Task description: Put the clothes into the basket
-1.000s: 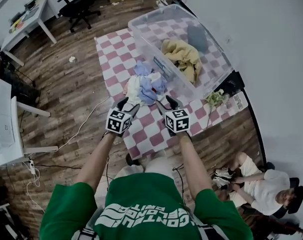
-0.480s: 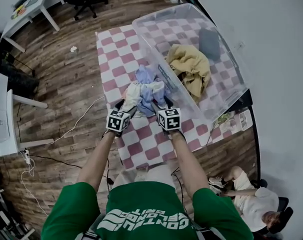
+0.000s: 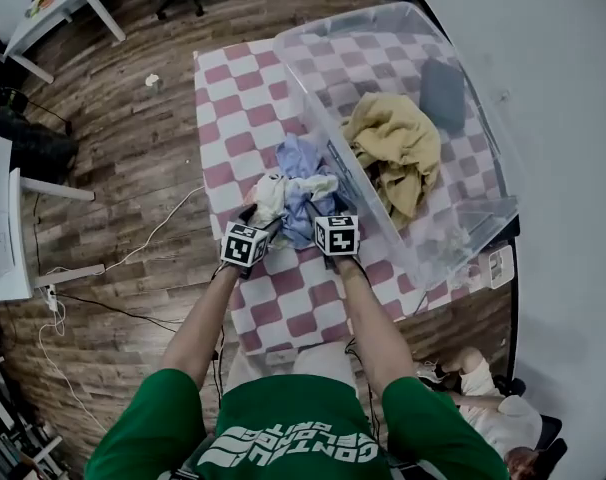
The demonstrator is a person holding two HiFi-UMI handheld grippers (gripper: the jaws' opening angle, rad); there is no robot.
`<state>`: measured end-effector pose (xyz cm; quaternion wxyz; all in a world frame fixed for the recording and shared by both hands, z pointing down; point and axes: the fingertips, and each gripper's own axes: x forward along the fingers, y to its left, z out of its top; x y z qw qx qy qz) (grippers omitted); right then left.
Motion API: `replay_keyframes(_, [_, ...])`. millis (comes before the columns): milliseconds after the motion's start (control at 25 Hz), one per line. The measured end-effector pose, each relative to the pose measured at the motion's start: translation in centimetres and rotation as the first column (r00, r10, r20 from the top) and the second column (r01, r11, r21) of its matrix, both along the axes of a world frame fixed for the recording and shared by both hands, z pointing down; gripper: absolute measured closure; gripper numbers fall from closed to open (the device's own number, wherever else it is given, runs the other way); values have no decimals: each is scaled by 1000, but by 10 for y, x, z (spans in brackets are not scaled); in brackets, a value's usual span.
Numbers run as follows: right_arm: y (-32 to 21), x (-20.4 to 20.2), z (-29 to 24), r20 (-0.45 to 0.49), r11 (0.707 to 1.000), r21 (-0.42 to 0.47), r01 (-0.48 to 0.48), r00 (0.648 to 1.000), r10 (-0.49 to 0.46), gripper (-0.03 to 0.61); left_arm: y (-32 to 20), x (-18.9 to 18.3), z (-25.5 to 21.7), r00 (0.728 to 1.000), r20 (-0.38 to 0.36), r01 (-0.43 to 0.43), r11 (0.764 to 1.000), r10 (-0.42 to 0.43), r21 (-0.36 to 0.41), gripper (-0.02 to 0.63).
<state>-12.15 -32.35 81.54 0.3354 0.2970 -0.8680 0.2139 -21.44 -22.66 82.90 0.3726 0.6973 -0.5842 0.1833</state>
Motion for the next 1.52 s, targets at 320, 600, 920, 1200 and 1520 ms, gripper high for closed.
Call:
replay_keyframes(320, [-8,-6,27,-51,1000,3,-27,998,27,278,-9,5,19,999,-36,38,999,-38,-7,313])
replay_keyframes(600, [-3,-8,29,-17,1000,-18,-16,1000,16,337,-9,5,21,997,-56,48,999,-48,-14,314])
replay_keyframes(920, [11,-14,34,13,989,-145,-13,1000,15,492,-11,28,16,985,-159,69,997,-71,-18,351])
replay_keyframes(1200, [38,-19,20,92,982,-183,39,996,-22,503,1,49,8,983,-179,38,999,-39,-11,380])
replay_keyframes(1520, [78,-22,-11,169,985,-166,53,985,-24,508,33,53,-23,984,-176,15,998,-4,62,397])
